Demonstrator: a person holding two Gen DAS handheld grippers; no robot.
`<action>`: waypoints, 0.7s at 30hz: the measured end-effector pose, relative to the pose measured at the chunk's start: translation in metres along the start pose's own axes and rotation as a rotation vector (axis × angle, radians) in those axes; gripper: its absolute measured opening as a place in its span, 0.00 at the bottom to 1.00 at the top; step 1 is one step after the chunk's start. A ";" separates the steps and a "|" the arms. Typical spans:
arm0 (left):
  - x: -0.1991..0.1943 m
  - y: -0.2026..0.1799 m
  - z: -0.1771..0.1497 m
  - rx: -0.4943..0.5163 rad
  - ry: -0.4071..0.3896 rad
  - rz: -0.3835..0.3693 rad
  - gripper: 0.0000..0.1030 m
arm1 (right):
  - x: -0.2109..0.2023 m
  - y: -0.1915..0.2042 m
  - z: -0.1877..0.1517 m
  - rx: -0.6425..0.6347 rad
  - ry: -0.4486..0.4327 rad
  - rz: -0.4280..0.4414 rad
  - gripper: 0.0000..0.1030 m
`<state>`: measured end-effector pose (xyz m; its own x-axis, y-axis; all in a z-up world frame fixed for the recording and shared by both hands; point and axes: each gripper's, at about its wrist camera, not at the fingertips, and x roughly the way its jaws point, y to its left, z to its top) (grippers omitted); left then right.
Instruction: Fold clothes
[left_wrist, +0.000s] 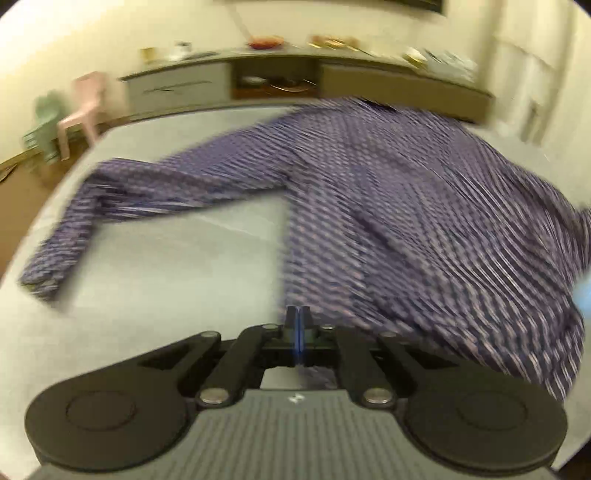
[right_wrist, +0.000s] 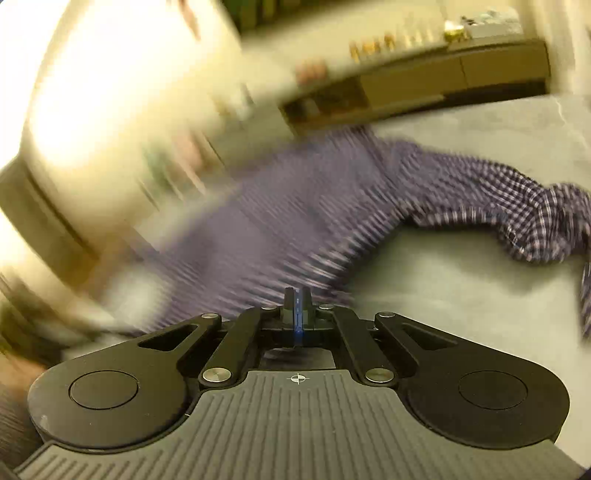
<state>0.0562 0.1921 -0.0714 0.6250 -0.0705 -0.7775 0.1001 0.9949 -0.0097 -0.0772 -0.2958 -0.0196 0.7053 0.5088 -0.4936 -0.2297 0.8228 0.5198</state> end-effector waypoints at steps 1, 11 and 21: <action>0.000 0.009 0.005 -0.008 0.010 -0.006 0.02 | -0.026 0.002 -0.006 0.021 -0.048 0.018 0.00; -0.057 -0.113 -0.064 0.487 -0.062 -0.296 0.69 | 0.001 -0.014 -0.036 -0.094 0.082 -0.227 0.76; 0.005 -0.220 -0.085 0.725 -0.122 -0.260 0.39 | 0.112 -0.036 -0.013 -0.016 0.260 -0.212 0.01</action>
